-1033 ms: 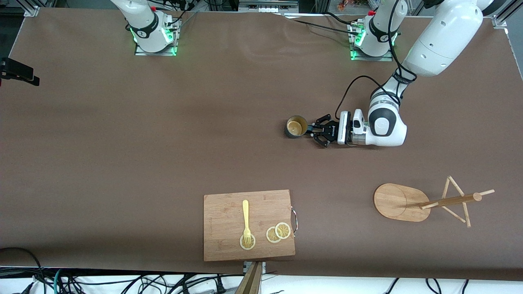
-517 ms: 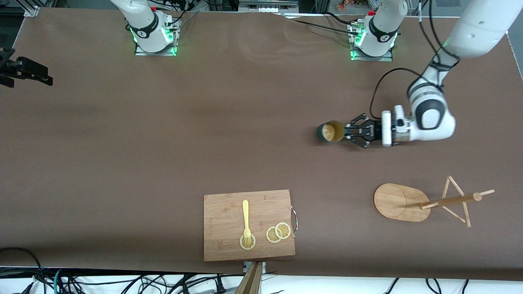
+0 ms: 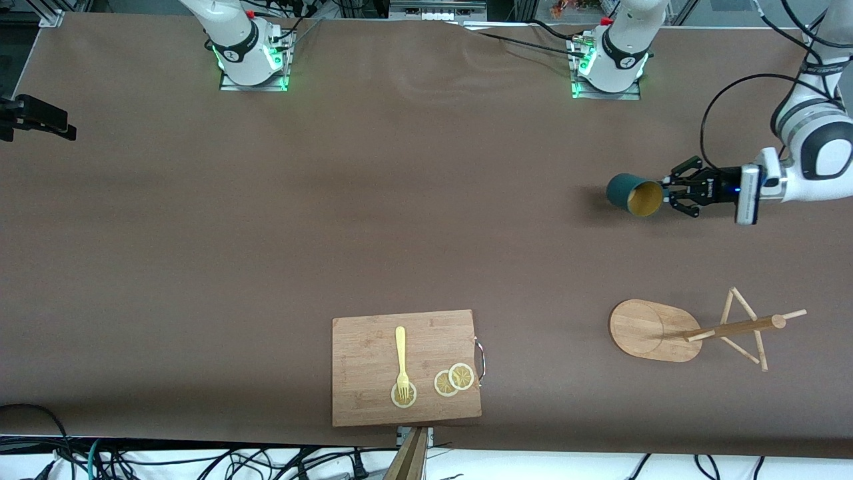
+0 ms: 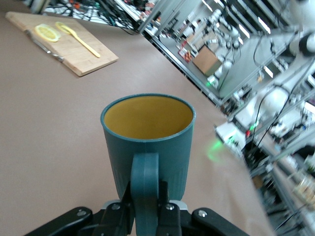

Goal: Pass cup and hang on rack
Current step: 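Lift the mug with the left gripper and carry it toward the rack, then lower the mug handle onto a rack peg with the left gripper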

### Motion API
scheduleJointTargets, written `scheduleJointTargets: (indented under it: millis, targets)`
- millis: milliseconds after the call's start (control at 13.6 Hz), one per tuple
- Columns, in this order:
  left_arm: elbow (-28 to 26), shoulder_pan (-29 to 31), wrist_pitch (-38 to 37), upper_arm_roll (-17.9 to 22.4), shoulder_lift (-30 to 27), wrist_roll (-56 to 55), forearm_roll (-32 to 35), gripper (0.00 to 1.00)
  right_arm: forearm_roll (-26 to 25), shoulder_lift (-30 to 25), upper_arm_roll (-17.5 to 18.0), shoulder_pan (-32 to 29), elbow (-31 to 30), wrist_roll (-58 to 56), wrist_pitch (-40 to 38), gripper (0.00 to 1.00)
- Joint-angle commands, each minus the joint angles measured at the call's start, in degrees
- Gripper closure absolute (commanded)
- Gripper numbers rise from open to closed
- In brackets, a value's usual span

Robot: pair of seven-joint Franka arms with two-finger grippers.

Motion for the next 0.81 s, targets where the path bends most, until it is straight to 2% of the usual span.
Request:
scheduleJointTargets:
  millis: [0,295,738]
  targets:
    - [3.0,2.4,-4.2,-0.6,-0.1,-16.1,1.9,1.00,-0.1,-0.4,-0.3,0.1,-0.2,-0.3,0.0,0.00]
    - [7.7,2.5,-5.8,-0.7,0.4,-40.1,0.3,1.00,0.1,-0.4,-0.3,0.2,-0.2,-0.2,-0.1,0.00]
    - [14.1,2.4,-6.9,-1.0,0.8,-67.4,-3.6,1.00,0.3,-0.4,-0.3,0.2,-0.2,-0.1,-0.1,0.00]
